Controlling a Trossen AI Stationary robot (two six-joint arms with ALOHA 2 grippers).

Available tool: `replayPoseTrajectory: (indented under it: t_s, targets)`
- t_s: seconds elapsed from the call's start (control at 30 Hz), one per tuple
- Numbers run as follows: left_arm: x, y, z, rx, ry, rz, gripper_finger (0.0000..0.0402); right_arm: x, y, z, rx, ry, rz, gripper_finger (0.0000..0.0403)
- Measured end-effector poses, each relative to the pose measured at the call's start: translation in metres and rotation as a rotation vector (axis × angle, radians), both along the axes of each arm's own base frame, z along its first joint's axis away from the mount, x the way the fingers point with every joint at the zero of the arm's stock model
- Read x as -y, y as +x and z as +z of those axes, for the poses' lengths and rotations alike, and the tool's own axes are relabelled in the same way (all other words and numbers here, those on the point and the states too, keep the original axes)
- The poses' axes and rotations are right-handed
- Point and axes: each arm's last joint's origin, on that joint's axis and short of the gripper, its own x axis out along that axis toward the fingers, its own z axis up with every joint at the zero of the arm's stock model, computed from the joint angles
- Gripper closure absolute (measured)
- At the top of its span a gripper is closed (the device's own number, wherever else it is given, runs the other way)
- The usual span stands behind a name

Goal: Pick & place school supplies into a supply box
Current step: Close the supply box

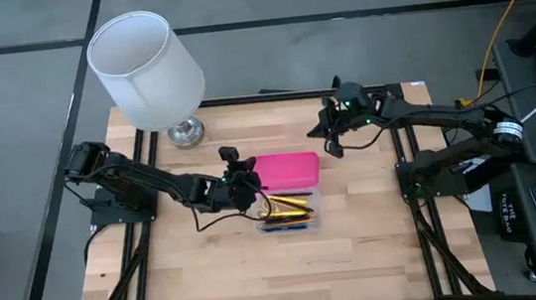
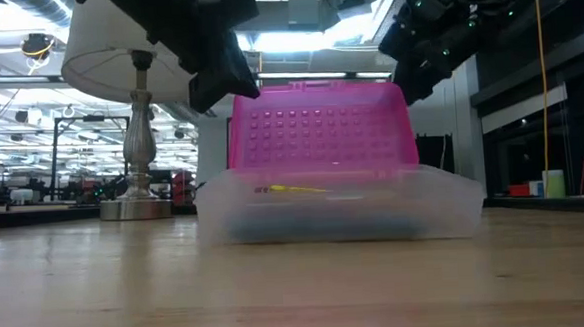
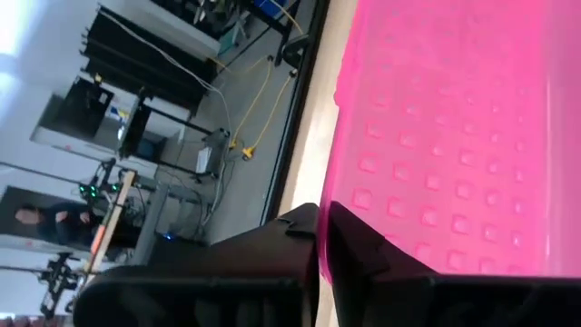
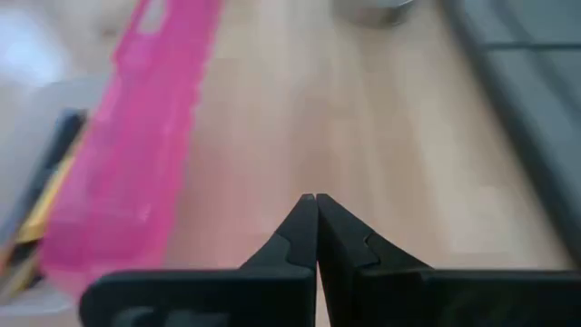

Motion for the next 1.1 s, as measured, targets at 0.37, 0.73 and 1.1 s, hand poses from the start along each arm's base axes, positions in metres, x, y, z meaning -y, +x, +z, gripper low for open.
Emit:
replayPoseTrajectory:
  t_s: [0.37, 0.73, 1.1]
  targets:
    - [0.001, 0.0, 0.0, -0.117, 0.088, -0.057, 0.0398, 0.005, 0.026, -0.027, 0.014, 0.049, 0.071, 0.0399]
    - [0.001, 0.001, 0.001, -0.219, 0.174, -0.112, 0.0398, 0.004, 0.029, -0.027, 0.053, 0.08, 0.129, 0.0399]
    - [0.001, 0.002, 0.0, -0.242, 0.188, -0.129, 0.0398, -0.008, 0.04, -0.042, -0.004, 0.142, 0.166, 0.0399]
